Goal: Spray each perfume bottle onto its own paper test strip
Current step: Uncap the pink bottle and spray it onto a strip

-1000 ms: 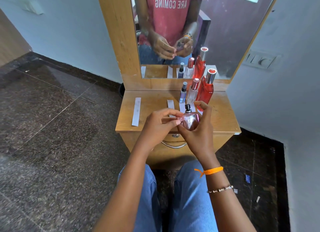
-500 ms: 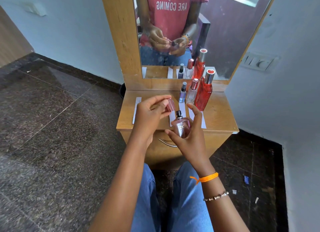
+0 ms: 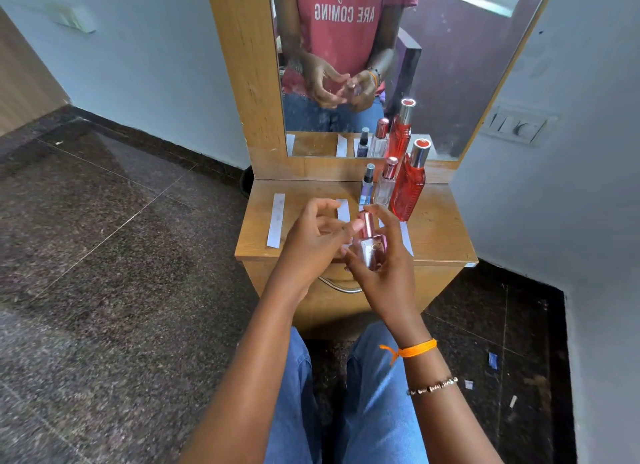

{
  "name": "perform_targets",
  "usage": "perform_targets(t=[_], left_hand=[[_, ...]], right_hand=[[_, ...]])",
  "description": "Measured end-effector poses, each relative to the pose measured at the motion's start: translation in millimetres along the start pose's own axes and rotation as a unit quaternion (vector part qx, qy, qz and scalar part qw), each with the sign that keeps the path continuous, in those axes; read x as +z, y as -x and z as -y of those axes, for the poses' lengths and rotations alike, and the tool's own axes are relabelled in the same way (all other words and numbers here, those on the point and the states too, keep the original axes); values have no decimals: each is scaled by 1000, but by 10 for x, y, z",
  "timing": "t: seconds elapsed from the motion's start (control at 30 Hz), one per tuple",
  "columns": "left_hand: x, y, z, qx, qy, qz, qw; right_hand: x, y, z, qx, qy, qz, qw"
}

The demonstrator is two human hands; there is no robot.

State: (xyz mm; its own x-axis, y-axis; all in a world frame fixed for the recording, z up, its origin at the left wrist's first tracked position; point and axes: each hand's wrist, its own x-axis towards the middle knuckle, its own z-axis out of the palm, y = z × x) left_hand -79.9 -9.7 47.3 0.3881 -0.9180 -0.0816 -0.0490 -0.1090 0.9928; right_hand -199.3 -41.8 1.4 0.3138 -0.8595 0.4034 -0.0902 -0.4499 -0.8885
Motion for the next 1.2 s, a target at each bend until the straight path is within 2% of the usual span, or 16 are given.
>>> perform_targets(t=[0.13,0.3,0.57,0.77,0.93,1.13,1.2], left_hand=[[5,7,12,4,-95,56,994],[26,-3,-2,31,-110,42,993],[0,34,15,112,-191,27,975],[16,33,9,133,-195,24,971],[-35,-6,32,139,-213,18,967],[-57,-131,22,139,-207,14,968],[-60,-164,26,140,-189,-9,972]], right_hand=[[-22,-52,0,2,0,11,1000],[-85,-13,106,39,-64,68,995],[-327,-308,220,30,-52,64,996],[-302,-401,250,11,18,49,999],[-395,-434,263,34,68,160,984],[-327,-624,255,-13,179,193,965],[-303,-706,251,-41,210,211,954]])
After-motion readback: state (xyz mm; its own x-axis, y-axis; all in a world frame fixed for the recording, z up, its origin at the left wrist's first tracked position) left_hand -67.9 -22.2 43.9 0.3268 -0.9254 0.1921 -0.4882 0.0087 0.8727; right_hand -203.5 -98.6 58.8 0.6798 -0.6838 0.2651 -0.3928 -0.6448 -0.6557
